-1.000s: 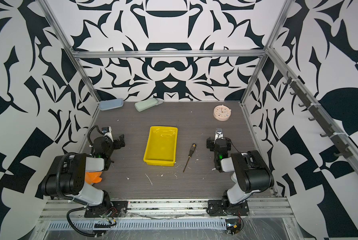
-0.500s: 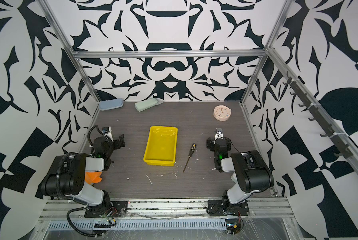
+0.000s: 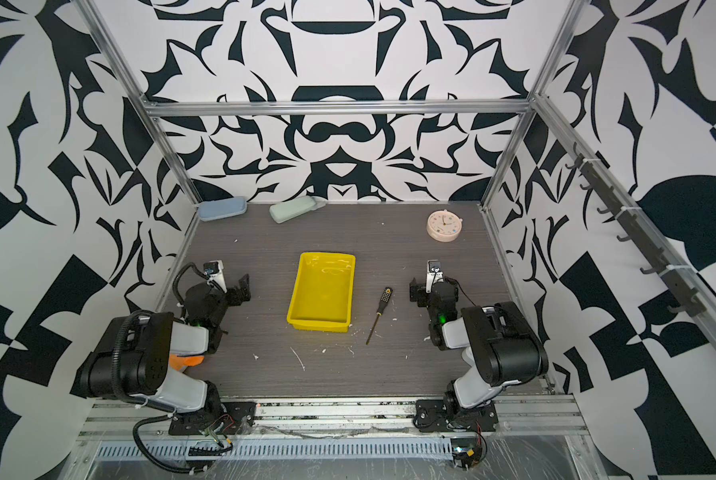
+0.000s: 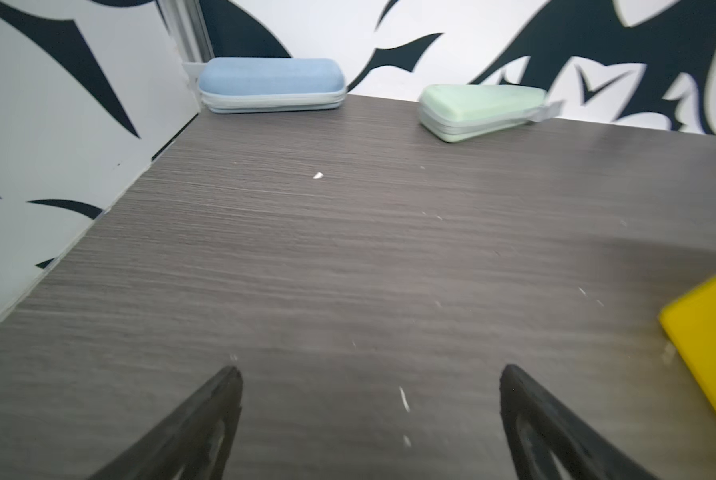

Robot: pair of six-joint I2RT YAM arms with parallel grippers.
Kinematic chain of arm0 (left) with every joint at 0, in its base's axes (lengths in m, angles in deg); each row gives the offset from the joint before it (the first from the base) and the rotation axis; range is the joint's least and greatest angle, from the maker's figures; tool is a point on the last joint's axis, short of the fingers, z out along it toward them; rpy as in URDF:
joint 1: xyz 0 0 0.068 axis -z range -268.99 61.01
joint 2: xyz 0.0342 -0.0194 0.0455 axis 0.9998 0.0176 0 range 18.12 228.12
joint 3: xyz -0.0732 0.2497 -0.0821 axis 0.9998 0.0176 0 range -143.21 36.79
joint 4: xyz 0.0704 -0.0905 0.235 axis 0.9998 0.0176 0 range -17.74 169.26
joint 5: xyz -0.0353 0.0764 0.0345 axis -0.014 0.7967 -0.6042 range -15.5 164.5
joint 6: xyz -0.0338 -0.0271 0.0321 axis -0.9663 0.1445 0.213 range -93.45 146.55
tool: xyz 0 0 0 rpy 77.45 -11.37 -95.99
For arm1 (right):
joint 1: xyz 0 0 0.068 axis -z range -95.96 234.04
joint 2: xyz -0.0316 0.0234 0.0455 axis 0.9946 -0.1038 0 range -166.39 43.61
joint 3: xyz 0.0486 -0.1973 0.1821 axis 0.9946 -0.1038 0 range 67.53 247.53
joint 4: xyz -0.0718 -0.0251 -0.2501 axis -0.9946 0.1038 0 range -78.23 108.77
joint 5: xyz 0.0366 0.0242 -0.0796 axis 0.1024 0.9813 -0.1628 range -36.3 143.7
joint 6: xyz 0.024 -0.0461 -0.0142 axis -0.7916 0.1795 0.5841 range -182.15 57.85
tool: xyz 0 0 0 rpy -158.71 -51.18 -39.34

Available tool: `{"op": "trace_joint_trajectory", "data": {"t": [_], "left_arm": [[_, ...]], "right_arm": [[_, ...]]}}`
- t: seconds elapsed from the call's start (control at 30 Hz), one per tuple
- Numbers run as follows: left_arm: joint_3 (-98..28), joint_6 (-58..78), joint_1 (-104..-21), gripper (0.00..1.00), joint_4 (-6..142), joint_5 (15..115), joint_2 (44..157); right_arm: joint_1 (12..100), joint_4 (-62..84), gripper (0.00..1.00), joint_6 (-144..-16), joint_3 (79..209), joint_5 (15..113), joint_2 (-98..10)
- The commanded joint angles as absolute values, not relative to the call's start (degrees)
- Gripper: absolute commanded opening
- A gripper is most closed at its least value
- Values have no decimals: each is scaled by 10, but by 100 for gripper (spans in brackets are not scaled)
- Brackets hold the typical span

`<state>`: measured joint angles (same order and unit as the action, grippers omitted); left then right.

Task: Put the screwdriver in the bin
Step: 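Reach the right gripper over the screwdriver handle while the left arm nears the bin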

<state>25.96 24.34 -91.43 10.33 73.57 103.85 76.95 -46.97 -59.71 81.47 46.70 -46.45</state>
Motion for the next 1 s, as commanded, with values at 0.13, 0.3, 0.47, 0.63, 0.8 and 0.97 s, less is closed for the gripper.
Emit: {"op": "trace_joint_trajectory", "data": {"t": [0.13,0.3,0.47,0.63,0.8,0.97], "left_arm": [[224,287,-882,99,211,706,941],[103,240,-881,99,450,690,919],[25,142,-841,99,567,719,877],[-10,-32,-732,99,427,632,898],[-124,96,-662,99,622,491,959],[-53,110,-645,99,560,487,943]], "right_arm": [[771,-575,100,-589,778,490,-425],[771,-319,100,-624,831,407,-256],[771,-7,100,-671,951,393,-126],[771,104,100,-781,962,298,-38],[771,271,100,-961,977,190,27],[773,239,100,-954,938,307,51]]}}
